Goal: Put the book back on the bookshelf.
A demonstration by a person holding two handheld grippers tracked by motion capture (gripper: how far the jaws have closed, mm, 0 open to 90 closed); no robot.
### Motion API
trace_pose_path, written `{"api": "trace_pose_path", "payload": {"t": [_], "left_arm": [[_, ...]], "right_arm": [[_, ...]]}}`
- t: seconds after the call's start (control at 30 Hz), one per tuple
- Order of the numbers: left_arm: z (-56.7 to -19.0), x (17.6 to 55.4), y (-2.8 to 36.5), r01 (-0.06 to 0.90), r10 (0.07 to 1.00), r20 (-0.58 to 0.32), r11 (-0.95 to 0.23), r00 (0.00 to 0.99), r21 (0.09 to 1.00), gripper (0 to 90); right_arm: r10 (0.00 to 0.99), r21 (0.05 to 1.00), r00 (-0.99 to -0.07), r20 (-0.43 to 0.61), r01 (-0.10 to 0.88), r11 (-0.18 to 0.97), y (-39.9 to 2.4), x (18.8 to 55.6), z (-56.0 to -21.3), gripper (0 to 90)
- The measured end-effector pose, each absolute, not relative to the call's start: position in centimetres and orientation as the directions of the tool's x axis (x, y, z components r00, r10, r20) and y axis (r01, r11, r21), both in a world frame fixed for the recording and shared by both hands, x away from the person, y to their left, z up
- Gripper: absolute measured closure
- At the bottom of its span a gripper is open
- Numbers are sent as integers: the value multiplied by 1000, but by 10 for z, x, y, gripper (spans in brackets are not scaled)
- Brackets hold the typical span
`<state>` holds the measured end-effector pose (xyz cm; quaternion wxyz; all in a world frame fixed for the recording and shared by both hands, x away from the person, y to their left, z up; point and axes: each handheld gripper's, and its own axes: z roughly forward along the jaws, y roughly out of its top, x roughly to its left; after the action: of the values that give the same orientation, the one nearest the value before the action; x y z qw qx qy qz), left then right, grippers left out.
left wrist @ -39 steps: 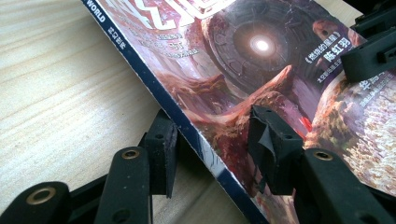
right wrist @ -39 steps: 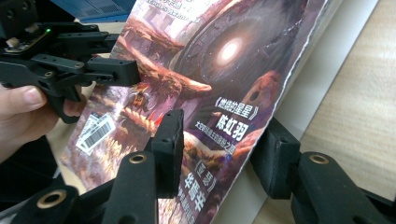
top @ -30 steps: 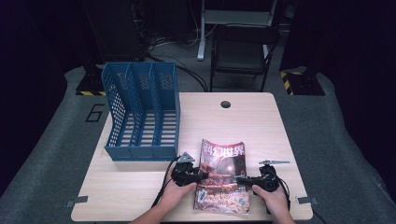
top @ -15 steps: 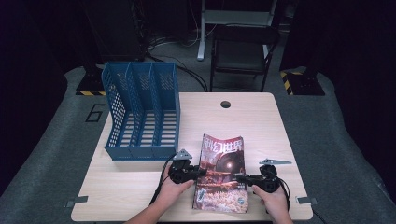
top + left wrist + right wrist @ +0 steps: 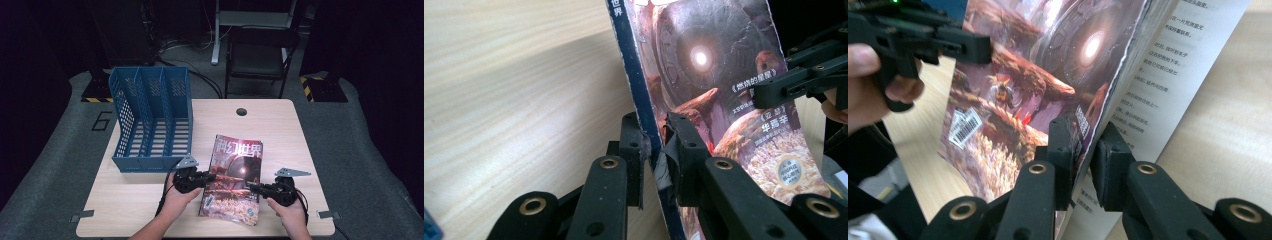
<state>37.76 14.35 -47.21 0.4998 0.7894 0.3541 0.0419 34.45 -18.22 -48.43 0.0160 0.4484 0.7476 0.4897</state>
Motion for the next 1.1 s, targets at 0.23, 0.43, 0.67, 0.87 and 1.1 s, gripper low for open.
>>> {"api": "trace_pose_path", "payload": {"t": [0.23,0.43,0.67,0.87,1.1], "left_arm": [[-464,372,146,498,607,-278,-228,745,837,799],[-460,370,148,487,601,-281,-210,748,848,804],[-455,369,150,475,595,-278,-202,754,857,804],[-452,364,147,416,615,-189,-250,766,874,801],[-448,358,146,364,631,-131,-255,765,896,800]], "right_arm": [[694,770,-611,381,625,128,-176,343,-477,821],[699,788,-611,372,605,110,-175,343,-473,838],[714,831,-634,297,540,133,-172,339,-464,853],[725,861,-652,223,480,167,-168,336,-460,854],[739,894,-663,118,395,212,-163,333,-453,855]]}}
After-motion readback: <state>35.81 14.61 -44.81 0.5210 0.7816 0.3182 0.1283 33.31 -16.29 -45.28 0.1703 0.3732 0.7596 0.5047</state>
